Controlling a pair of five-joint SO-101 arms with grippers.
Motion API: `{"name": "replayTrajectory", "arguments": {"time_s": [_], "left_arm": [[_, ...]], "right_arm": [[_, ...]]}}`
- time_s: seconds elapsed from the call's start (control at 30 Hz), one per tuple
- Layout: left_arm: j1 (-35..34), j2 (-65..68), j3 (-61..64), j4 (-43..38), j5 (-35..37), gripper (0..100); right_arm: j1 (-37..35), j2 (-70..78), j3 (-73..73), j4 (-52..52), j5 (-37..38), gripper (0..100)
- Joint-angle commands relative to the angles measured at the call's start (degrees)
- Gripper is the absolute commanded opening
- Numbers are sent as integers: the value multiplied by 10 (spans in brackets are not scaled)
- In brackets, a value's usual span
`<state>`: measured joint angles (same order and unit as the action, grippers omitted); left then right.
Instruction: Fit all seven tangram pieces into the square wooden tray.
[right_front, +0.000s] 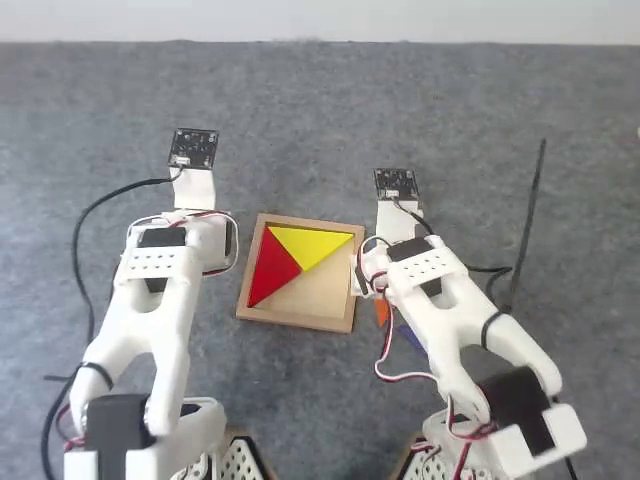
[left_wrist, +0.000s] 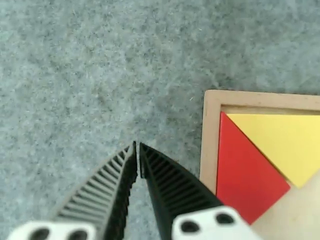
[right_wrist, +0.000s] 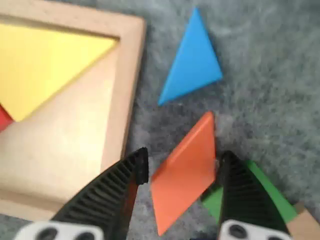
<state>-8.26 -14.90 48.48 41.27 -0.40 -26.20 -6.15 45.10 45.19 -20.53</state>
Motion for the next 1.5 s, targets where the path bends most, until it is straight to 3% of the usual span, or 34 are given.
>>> {"name": "replayTrajectory", "arguments": {"time_s": [0.0,0.27,0.47,0.83,1.0,1.13,1.2,1.33,1.47], "left_arm": [[-3,-24,-7,-12,-5,15],[-3,-24,-6,-12,-5,15],[-3,-24,-6,-12,-5,15],[-3,-24,-6,-11,-5,15],[-3,-24,-6,-11,-5,15],[-3,-24,-6,-11,-5,15],[-3,-24,-6,-11,-5,15],[-3,-24,-6,-11,-5,15],[-3,-24,-6,-11,-5,15]], "right_arm": [[7,6,-33,3,-7,235],[24,67,-45,-22,-9,228],[24,108,-95,25,-9,72],[31,97,-100,43,-9,80],[44,-11,-100,98,-11,85],[39,-118,-95,138,-18,156],[25,-147,-76,148,-61,221],[-36,-139,-27,134,-185,297],[-106,-80,-5,85,-208,299]]}}
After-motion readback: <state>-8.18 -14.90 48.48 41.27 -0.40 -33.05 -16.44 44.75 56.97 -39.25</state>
